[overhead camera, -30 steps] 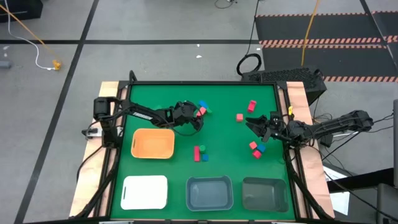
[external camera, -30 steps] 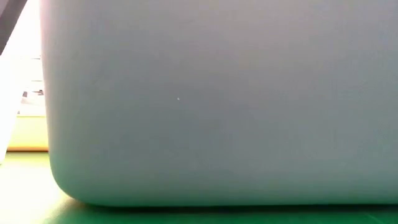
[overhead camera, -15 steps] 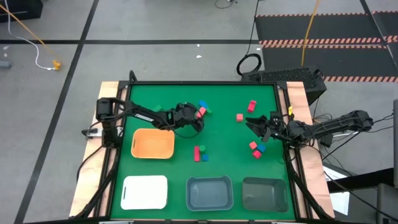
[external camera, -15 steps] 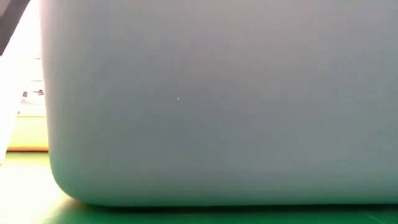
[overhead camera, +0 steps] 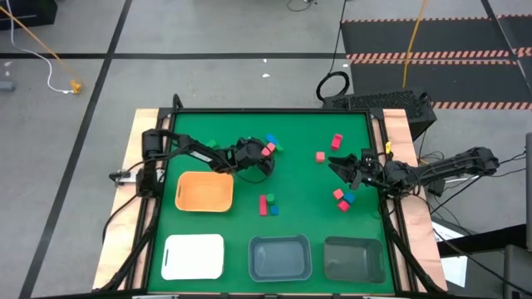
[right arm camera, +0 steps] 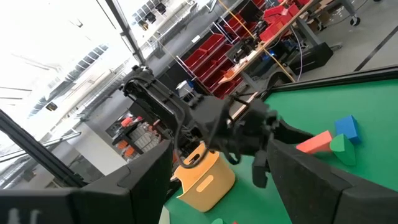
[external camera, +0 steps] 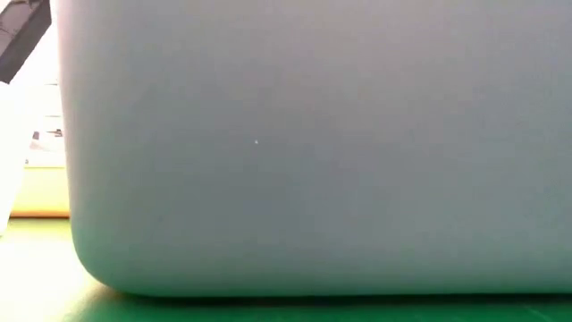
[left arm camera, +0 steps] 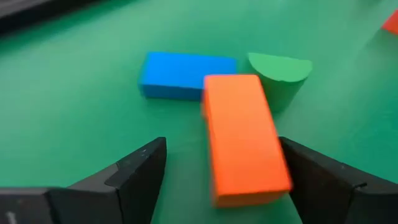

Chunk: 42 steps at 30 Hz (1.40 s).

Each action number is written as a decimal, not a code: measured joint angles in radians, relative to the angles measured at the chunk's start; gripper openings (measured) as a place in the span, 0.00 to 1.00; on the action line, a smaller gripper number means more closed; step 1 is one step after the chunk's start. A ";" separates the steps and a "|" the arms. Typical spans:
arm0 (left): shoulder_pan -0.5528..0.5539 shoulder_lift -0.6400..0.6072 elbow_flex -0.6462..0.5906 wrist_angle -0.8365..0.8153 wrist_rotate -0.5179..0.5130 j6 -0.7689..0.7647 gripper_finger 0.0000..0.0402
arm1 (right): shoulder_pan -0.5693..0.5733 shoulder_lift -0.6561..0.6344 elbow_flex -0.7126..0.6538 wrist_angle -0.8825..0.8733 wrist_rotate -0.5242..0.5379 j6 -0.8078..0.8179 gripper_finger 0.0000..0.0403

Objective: Sort & place blocks by color
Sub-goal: Put the top left orange block into the yellow bin

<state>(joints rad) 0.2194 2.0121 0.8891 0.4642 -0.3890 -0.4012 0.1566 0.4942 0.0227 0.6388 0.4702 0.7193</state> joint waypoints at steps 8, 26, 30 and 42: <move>0.005 0.021 0.001 0.054 0.019 0.026 0.65 | 0.000 0.000 0.000 0.000 0.000 0.000 0.63; -0.001 -0.087 -0.002 -0.097 0.122 0.034 0.33 | 0.000 0.000 0.000 0.000 0.000 0.000 0.63; -0.012 -0.190 -0.002 -0.188 0.123 0.045 0.35 | 0.000 0.000 0.000 0.000 0.000 0.001 0.63; -0.230 -0.547 -0.001 -0.542 0.118 0.053 0.35 | 0.000 0.000 0.000 0.000 0.000 0.000 0.63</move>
<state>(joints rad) -0.0107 1.4650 0.8880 -0.0782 -0.2711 -0.3484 0.1566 0.4941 0.0226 0.6391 0.4706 0.7197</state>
